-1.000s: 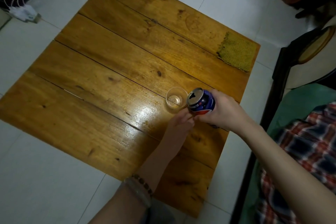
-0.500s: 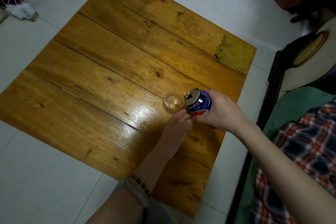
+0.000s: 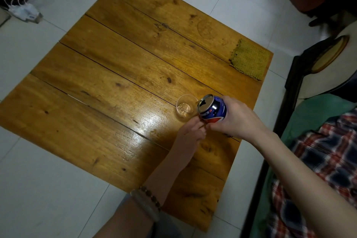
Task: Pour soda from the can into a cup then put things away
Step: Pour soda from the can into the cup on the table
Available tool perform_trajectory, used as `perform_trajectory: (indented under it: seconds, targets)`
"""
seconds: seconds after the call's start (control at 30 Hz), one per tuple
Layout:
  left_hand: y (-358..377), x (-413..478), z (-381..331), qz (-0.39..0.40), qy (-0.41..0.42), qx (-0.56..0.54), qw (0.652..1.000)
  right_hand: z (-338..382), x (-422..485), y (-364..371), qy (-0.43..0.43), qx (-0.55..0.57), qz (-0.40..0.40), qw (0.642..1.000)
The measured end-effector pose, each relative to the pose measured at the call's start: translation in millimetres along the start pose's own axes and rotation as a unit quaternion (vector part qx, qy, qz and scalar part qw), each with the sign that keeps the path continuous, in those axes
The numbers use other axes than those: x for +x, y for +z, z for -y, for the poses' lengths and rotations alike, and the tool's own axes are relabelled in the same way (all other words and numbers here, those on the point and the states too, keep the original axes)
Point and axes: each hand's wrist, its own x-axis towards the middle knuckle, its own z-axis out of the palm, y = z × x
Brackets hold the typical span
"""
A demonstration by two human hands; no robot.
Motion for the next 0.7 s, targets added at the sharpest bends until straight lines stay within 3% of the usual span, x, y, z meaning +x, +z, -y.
perform_trajectory:
  seconds: [0.7]
  targets:
    - [-5.7, -2.1, -4.7, 0.0, 0.004, -0.021, 1.0, 8.1, 6.2, -2.7, -0.008, -0.018, 0.012, 1.0]
